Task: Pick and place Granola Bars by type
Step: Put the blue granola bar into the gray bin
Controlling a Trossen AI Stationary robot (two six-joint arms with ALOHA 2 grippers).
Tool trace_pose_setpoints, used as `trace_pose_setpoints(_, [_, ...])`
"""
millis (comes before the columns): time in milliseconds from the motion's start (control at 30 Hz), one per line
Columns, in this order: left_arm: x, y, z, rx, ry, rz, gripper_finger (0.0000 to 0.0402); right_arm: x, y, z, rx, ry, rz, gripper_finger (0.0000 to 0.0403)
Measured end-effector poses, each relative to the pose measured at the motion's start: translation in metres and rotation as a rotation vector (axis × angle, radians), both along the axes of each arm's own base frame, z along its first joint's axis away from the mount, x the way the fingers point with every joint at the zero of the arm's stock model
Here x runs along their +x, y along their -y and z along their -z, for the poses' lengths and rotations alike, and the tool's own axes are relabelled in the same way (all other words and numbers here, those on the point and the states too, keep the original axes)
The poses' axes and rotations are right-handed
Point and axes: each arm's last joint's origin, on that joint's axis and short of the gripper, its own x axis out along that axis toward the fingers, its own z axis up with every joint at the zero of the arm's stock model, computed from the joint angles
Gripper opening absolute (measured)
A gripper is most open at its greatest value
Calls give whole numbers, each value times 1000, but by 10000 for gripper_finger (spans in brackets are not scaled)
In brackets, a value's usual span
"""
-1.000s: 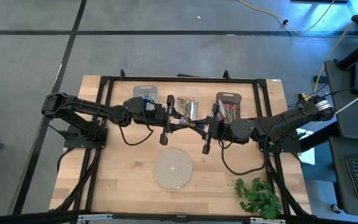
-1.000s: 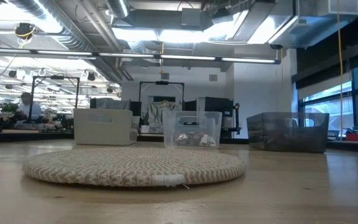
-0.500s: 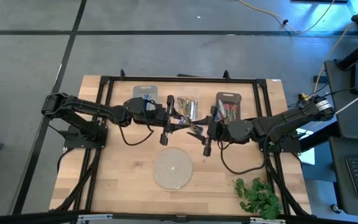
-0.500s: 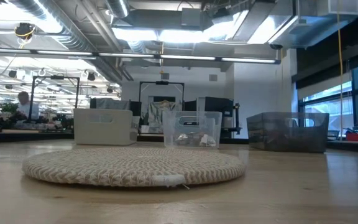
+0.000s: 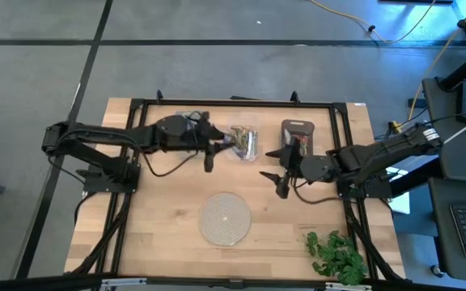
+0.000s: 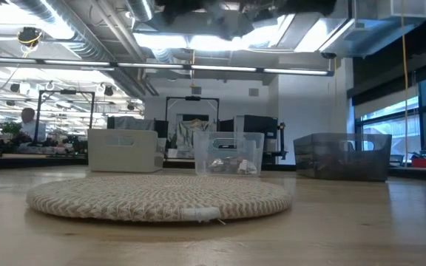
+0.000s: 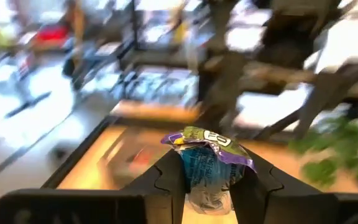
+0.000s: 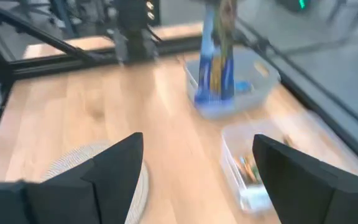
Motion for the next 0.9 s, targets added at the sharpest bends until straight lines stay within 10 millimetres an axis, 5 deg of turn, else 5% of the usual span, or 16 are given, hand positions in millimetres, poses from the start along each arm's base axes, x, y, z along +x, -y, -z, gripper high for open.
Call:
trace_pose_setpoints(267, [-35,-44,24,-164,-323,-451,90,-13,13,10,43,-129,89,305])
trace_pose_setpoints(500, [-56,-84,55,-377,-552,-672,90,-13,19,13,32,-169,116,305])
trace_pose_setpoints(900, [-53,-122,110,-609,-816,-693,90,-12,23,13,34,-168,134,305])
